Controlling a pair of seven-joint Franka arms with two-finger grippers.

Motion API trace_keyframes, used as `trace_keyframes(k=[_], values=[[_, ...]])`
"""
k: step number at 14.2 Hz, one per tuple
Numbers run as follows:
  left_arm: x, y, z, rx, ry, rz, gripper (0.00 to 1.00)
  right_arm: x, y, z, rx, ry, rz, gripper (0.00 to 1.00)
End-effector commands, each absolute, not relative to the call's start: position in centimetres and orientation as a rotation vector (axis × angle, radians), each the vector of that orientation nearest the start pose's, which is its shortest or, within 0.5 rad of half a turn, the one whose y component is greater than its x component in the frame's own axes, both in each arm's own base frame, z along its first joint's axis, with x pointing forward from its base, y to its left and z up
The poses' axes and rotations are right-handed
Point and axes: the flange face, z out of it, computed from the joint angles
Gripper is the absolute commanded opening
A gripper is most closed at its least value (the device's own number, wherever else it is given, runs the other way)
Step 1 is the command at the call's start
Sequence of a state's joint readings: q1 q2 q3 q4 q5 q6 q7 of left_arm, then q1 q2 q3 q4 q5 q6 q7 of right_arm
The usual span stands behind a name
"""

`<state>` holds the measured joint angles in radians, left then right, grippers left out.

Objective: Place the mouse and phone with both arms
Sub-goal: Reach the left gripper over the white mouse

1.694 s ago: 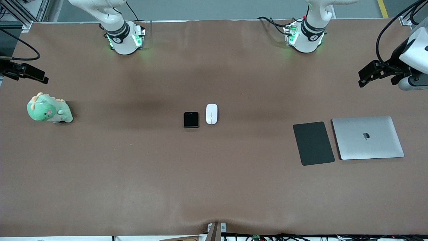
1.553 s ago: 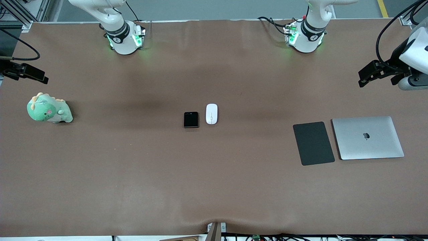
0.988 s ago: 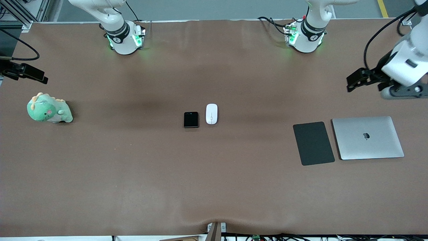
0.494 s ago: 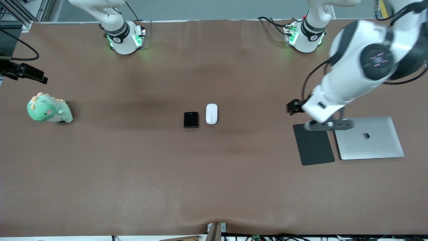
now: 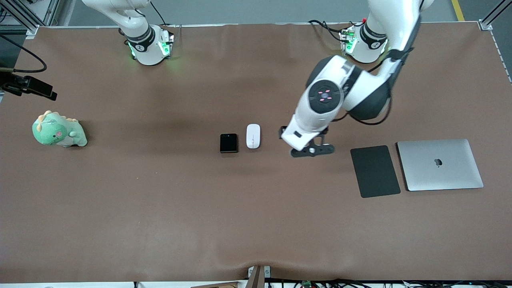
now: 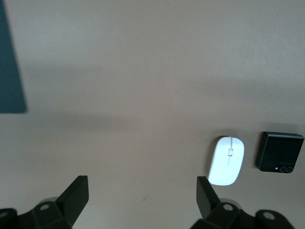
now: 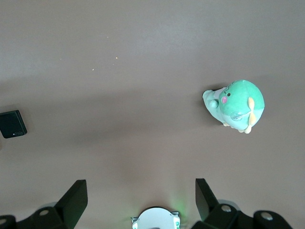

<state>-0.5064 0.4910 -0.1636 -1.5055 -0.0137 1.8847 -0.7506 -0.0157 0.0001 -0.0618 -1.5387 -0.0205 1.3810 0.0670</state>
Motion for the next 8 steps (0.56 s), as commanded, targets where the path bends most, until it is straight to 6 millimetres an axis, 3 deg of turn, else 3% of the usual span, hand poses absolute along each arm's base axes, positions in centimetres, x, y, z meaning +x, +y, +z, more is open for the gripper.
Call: trace_keyframes(k=[1, 6, 8], values=[[52.4, -45.1, 34.2, -3.129, -0.195, 0.200, 1.00, 53.3, -4.8, 62.1, -3.140, 0.225, 0.259, 1.00], [49.0, -51.2, 26.7, -3.188, -0.162, 0.127, 1.00, 54.6, -5.0, 59.9, -3.151, 0.220, 0.322, 1.00], [48.3, -52.5, 24.7, -3.216, -0.140, 0.098, 1.00, 55.0, -5.1, 59.0, -3.153, 0.226, 0.346, 1.00]])
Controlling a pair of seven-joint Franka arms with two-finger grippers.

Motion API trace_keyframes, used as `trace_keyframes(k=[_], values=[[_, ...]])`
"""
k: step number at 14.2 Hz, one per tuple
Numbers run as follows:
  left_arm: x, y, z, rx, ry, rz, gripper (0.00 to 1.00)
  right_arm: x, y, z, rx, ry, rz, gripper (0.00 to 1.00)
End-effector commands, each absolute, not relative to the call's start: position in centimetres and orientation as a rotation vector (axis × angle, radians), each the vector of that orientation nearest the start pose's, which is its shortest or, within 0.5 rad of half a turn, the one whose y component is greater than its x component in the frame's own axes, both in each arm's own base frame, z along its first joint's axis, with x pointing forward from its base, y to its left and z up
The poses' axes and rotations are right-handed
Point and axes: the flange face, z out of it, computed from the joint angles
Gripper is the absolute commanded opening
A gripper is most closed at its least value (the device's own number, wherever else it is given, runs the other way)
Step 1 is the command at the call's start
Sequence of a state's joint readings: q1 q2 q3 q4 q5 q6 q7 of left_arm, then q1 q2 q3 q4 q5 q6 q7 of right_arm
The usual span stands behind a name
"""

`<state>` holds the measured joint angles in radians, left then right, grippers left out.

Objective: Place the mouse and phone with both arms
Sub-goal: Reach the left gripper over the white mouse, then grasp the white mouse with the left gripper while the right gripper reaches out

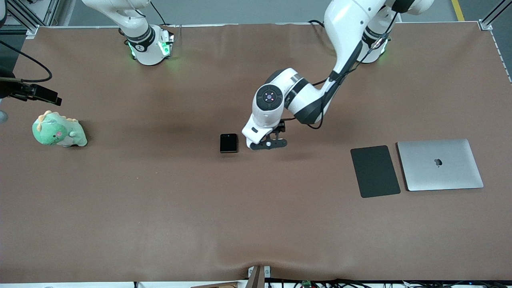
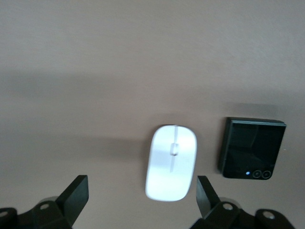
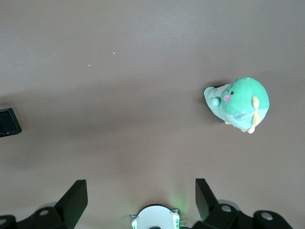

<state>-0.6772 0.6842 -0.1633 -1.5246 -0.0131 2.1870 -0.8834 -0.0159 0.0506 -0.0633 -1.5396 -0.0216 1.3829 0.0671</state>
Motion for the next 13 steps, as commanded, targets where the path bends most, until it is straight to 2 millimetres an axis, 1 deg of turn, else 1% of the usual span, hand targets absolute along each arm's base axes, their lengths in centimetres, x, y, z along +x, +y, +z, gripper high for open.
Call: trace_keyframes(k=[1, 2, 4, 7, 8, 10, 13], values=[[48.0, -53.0, 23.8, -3.223, -0.128, 0.091, 1.00, 55.5, -5.2, 57.9, -3.150, 0.227, 0.378, 1.00], [47.7, -53.3, 23.0, -3.224, -0.120, 0.093, 1.00, 56.0, -5.2, 56.9, -3.146, 0.227, 0.407, 1.00], [46.8, -54.0, 21.5, -3.224, -0.093, 0.094, 1.00, 56.6, -5.2, 56.1, -3.134, 0.231, 0.391, 1.00], [46.2, -54.3, 20.1, -3.197, -0.054, 0.079, 0.99, 57.4, -5.2, 54.0, -3.126, 0.227, 0.438, 1.00], [45.4, -54.8, 19.5, -3.190, -0.044, 0.088, 0.99, 57.7, -5.2, 53.3, -3.126, 0.227, 0.441, 1.00], [45.1, -54.8, 18.5, -3.180, -0.042, 0.099, 0.96, 57.8, -5.0, 52.1, -3.119, 0.223, 0.444, 1.00], [44.6, -54.9, 17.7, -3.172, -0.034, 0.113, 0.89, 57.8, -4.5, 50.3, -3.078, 0.221, 0.452, 1.00]])
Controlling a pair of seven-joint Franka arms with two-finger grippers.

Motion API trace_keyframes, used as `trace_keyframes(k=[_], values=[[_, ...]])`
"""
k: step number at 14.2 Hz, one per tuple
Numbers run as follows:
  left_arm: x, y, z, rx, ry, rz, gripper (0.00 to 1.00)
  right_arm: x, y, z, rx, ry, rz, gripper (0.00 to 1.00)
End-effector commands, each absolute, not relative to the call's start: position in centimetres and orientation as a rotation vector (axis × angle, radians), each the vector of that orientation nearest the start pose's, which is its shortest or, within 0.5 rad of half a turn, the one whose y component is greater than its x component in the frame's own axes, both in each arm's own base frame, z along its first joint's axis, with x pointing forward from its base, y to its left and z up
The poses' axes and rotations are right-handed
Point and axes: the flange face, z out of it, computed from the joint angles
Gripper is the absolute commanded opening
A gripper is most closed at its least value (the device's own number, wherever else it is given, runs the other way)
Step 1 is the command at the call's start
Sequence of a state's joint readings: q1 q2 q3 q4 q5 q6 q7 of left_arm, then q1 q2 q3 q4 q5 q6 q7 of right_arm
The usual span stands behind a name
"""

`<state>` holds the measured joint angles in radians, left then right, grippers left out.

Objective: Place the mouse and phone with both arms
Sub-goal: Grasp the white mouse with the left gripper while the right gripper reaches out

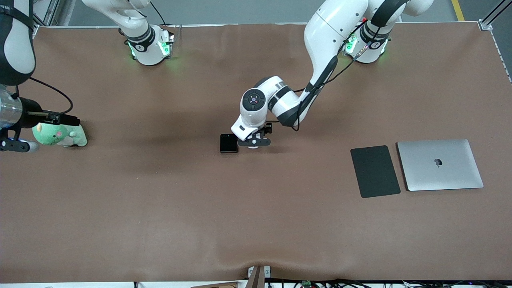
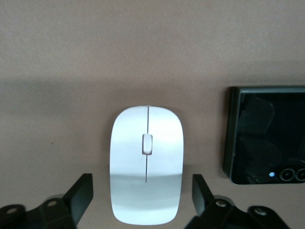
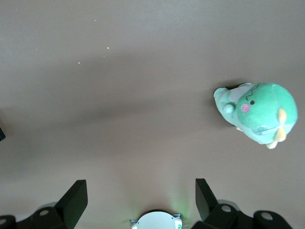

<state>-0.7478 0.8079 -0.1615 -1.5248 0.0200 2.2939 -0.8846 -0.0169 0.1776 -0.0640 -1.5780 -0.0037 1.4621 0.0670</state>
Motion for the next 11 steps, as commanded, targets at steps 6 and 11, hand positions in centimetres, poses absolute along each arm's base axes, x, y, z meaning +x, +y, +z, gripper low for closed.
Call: trace_keyframes(k=[6, 11], values=[[44.5, -55.1, 17.6, -3.171, -0.023, 0.109, 0.65, 57.7, -1.8, 47.2, -3.056, 0.166, 0.461, 1.00], [44.1, -55.5, 18.0, -3.174, -0.024, 0.101, 0.47, 58.0, 1.4, 45.3, -3.036, 0.102, 0.447, 1.00]])
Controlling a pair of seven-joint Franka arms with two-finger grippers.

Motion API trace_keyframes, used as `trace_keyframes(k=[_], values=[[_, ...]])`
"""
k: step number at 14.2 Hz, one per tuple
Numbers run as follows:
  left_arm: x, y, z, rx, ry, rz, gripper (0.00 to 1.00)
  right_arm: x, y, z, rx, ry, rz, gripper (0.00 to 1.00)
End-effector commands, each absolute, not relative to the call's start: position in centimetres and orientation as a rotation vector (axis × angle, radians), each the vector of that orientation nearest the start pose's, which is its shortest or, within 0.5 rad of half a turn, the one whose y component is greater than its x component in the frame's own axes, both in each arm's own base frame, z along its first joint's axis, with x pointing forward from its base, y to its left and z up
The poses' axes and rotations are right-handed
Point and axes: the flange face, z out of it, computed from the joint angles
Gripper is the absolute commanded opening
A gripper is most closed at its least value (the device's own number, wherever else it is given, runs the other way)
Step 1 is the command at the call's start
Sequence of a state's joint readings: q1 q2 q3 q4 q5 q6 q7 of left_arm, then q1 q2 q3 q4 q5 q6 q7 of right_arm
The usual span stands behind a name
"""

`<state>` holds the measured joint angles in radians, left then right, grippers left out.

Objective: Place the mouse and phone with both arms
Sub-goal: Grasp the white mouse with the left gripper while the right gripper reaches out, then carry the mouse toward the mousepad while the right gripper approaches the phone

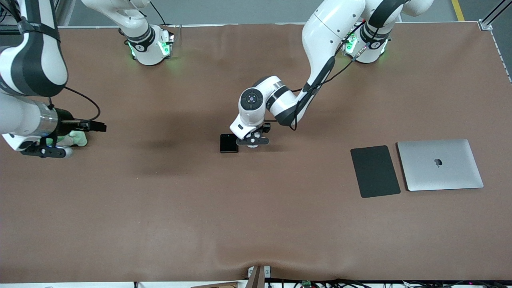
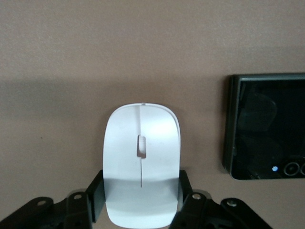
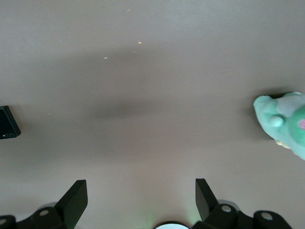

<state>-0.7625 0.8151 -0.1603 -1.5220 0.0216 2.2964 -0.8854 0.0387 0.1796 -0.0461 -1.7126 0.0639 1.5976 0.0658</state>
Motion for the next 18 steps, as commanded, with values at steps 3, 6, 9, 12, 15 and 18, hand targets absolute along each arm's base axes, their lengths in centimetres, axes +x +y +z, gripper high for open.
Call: trace_keyframes(k=[3, 6, 9, 12, 15, 18], values=[[44.9, -55.2, 19.0, -3.178, -0.037, 0.085, 0.47, 58.4, 3.8, 44.0, -2.984, 0.084, 0.454, 1.00], [48.3, -52.9, 22.4, -3.194, -0.100, 0.017, 0.47, 58.7, 6.6, 43.1, -2.973, 0.051, 0.445, 1.00], [52.7, -48.2, 27.2, -3.182, -0.131, -0.019, 0.47, 58.9, 8.4, 42.4, -2.937, 0.038, 0.443, 1.00], [57.3, -40.8, 30.8, -3.141, -0.075, 0.033, 0.47, 58.8, 11.9, 41.9, -2.958, 0.082, 0.431, 1.00], [60.5, -34.0, 33.0, -3.123, -0.105, 0.060, 0.47, 58.5, 15.3, 41.0, -2.973, 0.056, 0.433, 1.00], [61.8, -27.7, 32.6, -3.098, -0.151, 0.095, 0.47, 58.1, 17.7, 39.3, -2.985, 0.041, 0.427, 1.00]])
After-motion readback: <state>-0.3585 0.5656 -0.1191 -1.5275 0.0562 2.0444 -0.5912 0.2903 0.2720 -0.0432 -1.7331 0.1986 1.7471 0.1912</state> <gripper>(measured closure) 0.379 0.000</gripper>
